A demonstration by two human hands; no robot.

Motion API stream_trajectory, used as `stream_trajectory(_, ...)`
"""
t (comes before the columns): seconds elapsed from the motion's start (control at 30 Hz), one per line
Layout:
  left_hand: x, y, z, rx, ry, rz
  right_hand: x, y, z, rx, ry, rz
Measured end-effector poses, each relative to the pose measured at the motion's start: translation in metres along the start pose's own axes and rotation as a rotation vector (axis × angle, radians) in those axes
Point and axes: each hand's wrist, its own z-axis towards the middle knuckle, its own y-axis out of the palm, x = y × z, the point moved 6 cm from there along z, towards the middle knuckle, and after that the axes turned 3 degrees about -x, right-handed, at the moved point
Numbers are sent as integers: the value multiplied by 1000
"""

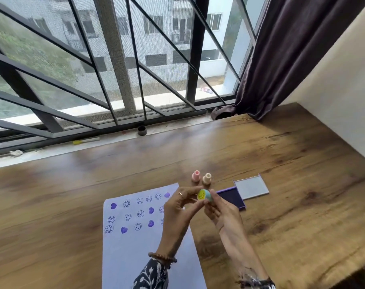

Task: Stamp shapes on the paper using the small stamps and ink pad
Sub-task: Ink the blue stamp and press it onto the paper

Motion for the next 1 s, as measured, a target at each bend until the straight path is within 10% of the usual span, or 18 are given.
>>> stream_trajectory(0.37, -17, -12, 7, -25, -208, -246, 6, -5, -2, 13, 130, 376)
stream_trajectory(0.57, -40, -4, 11, 52, -478, -460, -13, -37, 5, 71, 3, 73)
stream_trajectory(1.0, -55, 12, 24, -13, -536, -118, -35, -67, 25, 104, -15, 55)
